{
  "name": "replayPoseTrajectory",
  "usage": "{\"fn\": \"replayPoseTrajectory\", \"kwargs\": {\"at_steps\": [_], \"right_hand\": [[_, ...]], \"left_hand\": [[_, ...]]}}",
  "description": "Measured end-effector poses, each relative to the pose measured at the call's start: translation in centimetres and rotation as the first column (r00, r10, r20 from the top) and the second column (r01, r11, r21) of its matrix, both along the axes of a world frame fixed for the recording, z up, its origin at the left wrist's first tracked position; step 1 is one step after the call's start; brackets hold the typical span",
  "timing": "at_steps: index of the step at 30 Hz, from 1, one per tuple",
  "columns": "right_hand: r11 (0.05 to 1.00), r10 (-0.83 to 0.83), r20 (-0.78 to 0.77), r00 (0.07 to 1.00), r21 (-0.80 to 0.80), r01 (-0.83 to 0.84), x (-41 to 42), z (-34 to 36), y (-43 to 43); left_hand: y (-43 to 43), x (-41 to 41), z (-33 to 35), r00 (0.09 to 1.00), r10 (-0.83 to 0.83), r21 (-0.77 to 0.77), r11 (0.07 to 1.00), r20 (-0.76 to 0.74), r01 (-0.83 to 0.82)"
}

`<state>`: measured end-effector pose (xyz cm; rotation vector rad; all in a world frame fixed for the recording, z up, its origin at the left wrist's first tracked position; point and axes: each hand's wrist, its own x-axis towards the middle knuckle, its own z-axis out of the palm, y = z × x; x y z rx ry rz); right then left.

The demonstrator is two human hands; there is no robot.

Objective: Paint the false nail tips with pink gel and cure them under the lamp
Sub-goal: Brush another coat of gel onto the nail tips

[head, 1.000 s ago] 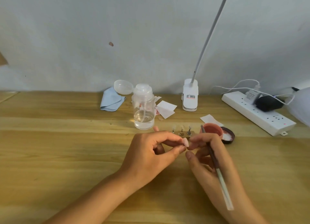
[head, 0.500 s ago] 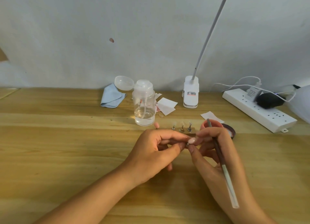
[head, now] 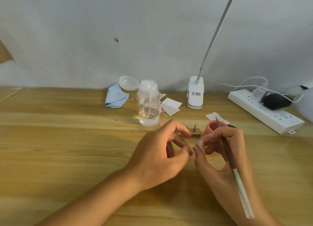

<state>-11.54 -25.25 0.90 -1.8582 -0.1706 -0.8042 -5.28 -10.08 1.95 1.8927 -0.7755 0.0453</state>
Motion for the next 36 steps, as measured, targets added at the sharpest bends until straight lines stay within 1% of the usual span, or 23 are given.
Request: {"fn": "replayPoseTrajectory", "kwargs": {"at_steps": [2,4,6,7,9,11,15,18,22,26,29,34,36], "right_hand": [[1.000,-0.001,0.063,0.998,-0.009,0.002,-0.2,-0.1,0.0],[0.999,-0.020,0.083,0.996,-0.041,0.023,-0.1,0.0,-0.1],[0.995,-0.032,0.041,0.999,-0.098,0.036,0.4,0.0,-0.4],[0.994,-0.037,0.022,0.999,-0.104,0.039,0.5,-0.1,-0.6],[0.989,-0.065,0.040,0.997,-0.134,0.069,0.5,-0.3,-0.6],[0.980,-0.064,0.056,0.996,-0.183,0.073,0.3,-0.4,-0.4],[0.952,-0.094,0.056,0.994,-0.286,0.106,0.2,-0.5,-0.2],[0.936,-0.065,0.058,0.996,-0.342,0.081,-0.1,-0.4,-0.2],[0.900,-0.067,0.084,0.994,-0.425,0.096,0.1,-0.3,-0.5],[0.896,-0.084,0.090,0.992,-0.428,0.115,0.3,-0.4,-0.7],[0.880,-0.067,0.121,0.990,-0.461,0.116,0.1,-0.6,-0.8],[0.907,-0.070,0.176,0.982,-0.399,0.137,0.2,-0.4,-0.8],[0.910,-0.058,0.192,0.980,-0.393,0.131,0.3,-0.4,-0.8]], "left_hand": [[0.9,1.0,0.4,0.974,0.184,0.124,0.972,0.129,-0.200],[2.1,2.2,0.8,0.916,0.357,0.275,0.876,0.185,-0.397],[2.7,2.9,0.4,0.872,0.444,0.429,0.759,0.207,-0.489],[2.7,3.2,-0.1,0.857,0.458,0.477,0.714,0.234,-0.512],[2.6,3.4,-0.7,0.839,0.466,0.504,0.673,0.280,-0.542],[2.5,3.6,-0.7,0.839,0.470,0.486,0.685,0.274,-0.542],[2.4,4.1,-0.8,0.897,0.414,0.428,0.790,0.155,-0.439],[2.4,4.2,-1.2,0.913,0.384,0.382,0.830,0.136,-0.407],[2.5,4.0,-1.5,0.925,0.333,0.298,0.878,0.182,-0.375],[2.2,3.5,-1.9,0.915,0.291,0.273,0.889,0.281,-0.367],[2.1,3.2,-1.9,0.899,0.262,0.235,0.905,0.351,-0.355],[2.1,2.7,-1.6,0.906,0.167,0.156,0.957,0.388,-0.243],[2.1,2.4,-1.4,0.910,0.127,0.148,0.969,0.394,-0.199]]}}
